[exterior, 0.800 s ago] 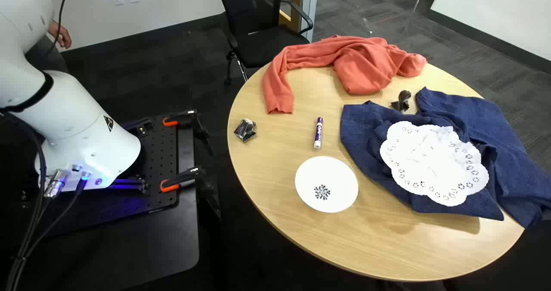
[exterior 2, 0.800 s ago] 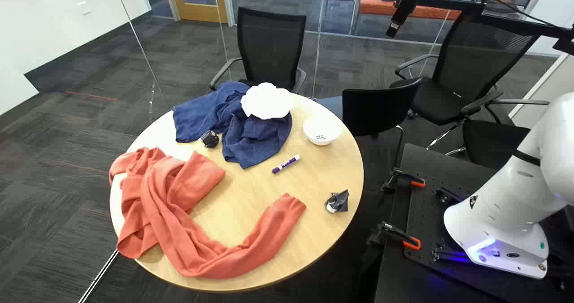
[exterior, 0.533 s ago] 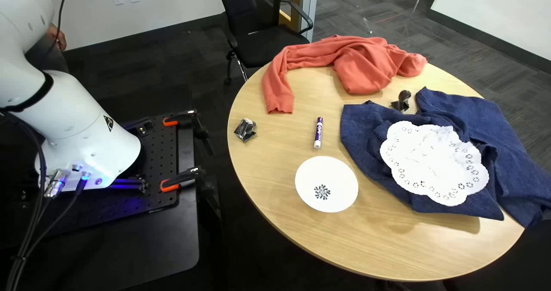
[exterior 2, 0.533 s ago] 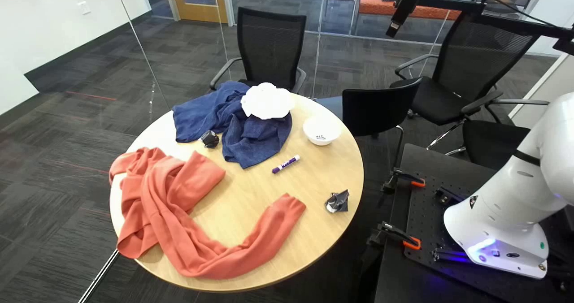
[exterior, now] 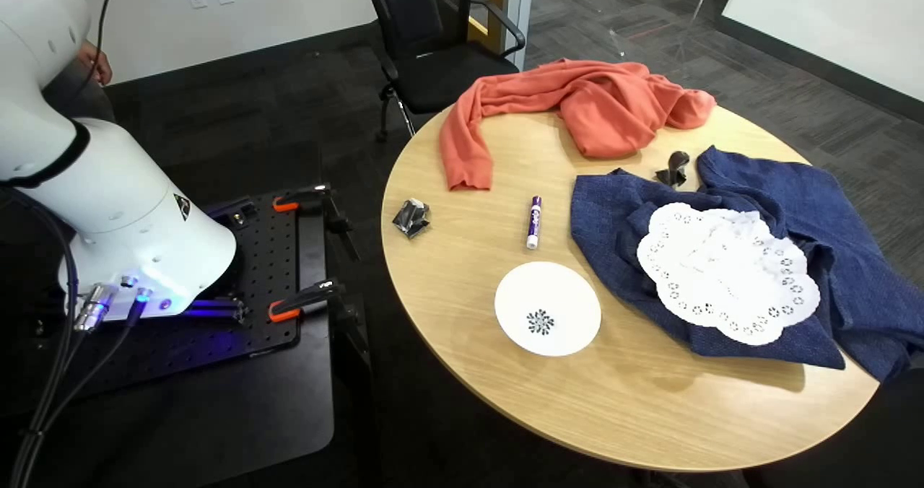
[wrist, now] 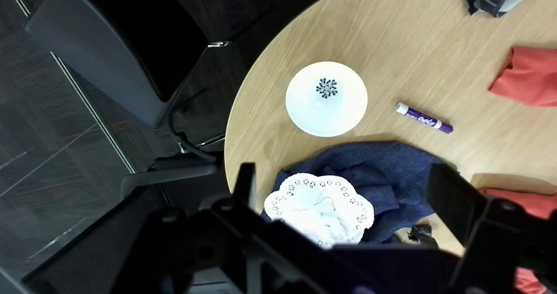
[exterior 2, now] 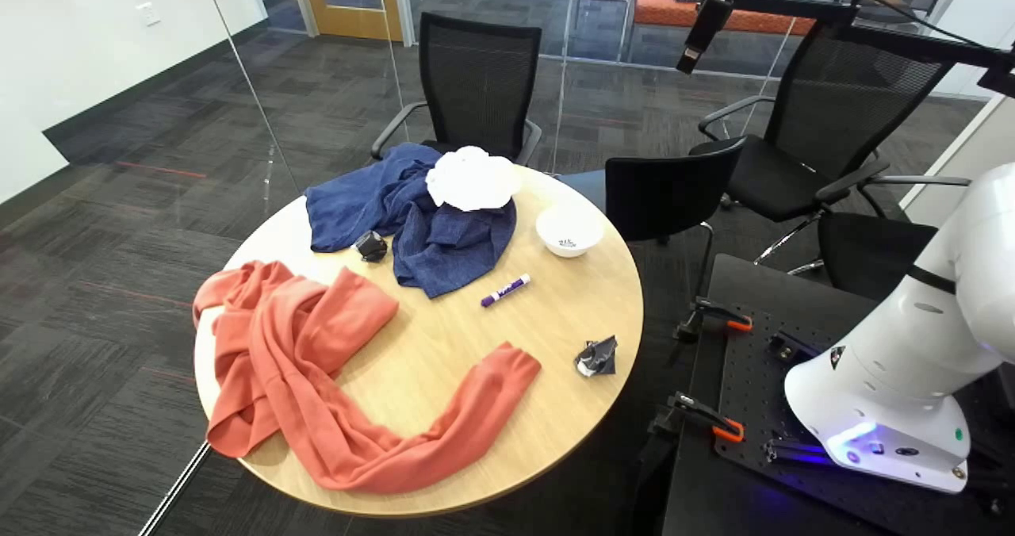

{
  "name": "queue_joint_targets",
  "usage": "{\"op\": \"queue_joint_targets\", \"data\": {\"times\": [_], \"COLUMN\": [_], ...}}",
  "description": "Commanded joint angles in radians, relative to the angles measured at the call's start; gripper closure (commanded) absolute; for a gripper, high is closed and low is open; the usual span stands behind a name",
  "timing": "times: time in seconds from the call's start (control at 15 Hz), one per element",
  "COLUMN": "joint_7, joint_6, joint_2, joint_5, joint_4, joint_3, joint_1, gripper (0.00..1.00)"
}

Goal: Move the bowl to the left

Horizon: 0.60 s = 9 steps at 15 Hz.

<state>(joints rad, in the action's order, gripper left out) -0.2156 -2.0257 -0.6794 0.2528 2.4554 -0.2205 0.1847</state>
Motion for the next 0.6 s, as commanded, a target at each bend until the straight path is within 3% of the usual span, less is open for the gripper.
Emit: {"op": "queue_joint_targets", "data": {"times": [0.0,0.53], "joint_7": [0.023,0.206], "joint_6": [-0.03,-0.233], "joint_2": [0.125,0.448], "joint_5": [0.014,0.092], "joint_4": [-0.035,-0.056], "joint_3": [0.028,0.135], "joint_1": [-0.015,-0.011], "gripper": [0.0,0.0]}}
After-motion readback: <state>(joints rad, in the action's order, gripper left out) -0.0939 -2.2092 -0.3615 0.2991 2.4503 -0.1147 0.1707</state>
